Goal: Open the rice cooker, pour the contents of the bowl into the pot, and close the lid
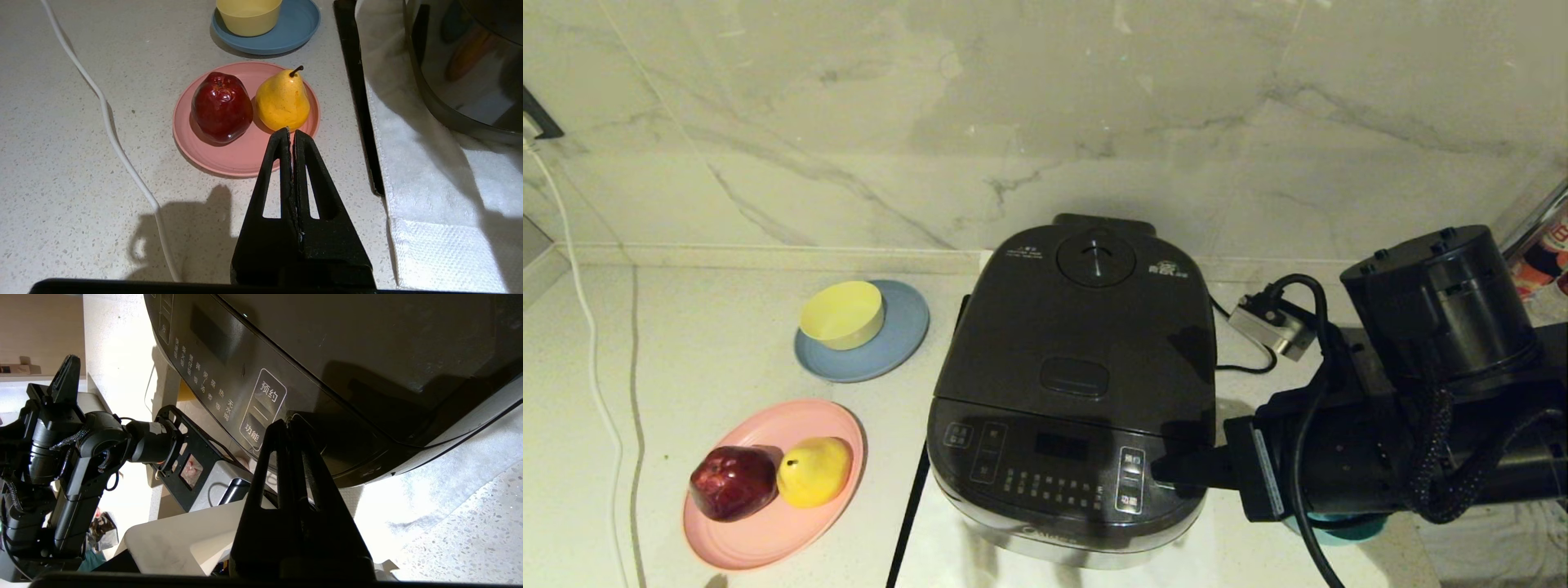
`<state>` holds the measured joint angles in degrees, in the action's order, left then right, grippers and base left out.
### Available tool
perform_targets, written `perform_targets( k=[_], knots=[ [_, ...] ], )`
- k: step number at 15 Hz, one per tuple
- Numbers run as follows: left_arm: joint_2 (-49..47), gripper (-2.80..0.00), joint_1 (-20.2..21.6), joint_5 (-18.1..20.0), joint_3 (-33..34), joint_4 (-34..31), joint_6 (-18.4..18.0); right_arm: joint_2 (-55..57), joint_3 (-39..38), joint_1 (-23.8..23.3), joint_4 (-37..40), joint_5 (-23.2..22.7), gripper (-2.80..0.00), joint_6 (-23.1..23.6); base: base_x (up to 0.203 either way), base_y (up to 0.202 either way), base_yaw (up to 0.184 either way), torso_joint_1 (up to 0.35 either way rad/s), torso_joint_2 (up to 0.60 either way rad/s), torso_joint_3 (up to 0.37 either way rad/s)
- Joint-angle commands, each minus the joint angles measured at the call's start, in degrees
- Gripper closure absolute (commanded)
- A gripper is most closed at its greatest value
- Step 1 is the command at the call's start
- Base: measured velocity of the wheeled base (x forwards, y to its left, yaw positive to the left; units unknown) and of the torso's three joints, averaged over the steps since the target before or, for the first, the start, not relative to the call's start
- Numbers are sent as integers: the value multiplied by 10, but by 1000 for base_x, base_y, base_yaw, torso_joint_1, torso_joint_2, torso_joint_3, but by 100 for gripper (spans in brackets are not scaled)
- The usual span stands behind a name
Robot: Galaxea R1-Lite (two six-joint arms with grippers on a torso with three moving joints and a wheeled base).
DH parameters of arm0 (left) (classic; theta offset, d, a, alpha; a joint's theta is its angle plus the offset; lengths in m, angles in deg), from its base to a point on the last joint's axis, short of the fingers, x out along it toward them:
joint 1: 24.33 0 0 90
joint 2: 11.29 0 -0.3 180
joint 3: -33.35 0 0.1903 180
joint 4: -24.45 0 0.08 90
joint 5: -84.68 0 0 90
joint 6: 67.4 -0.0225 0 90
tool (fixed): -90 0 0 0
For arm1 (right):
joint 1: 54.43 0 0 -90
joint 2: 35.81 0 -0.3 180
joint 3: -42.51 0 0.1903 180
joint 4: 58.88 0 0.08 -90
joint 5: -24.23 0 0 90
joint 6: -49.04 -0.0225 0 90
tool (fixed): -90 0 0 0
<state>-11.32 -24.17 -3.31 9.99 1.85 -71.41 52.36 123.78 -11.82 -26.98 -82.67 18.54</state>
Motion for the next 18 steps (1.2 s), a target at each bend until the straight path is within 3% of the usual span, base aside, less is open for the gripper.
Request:
perform_targets(
  k=[1, 9, 12, 13, 18],
  knots=[
    [1, 0, 0, 0, 5, 0, 0, -10, 2, 0, 0, -2, 0, -2, 0, 0, 0, 0, 0, 0],
    [1, 0, 0, 0, 5, 0, 0, -130, 12, -5, 0, 2, 0, -5, 0, 0, 0, 0, 0, 0],
    [1, 0, 0, 0, 5, 0, 0, -189, 12, -49, 5, 14, 0, 5, 0, 0, 0, 0, 0, 0],
    [1, 0, 0, 0, 5, 0, 0, -209, 16, -63, 10, 27, 0, 10, 0, 0, 0, 0, 0, 0],
    [1, 0, 0, 0, 5, 0, 1, -316, 22, -143, 80, 194, 0, 61, 0, 0, 0, 0, 0, 0]
  ],
)
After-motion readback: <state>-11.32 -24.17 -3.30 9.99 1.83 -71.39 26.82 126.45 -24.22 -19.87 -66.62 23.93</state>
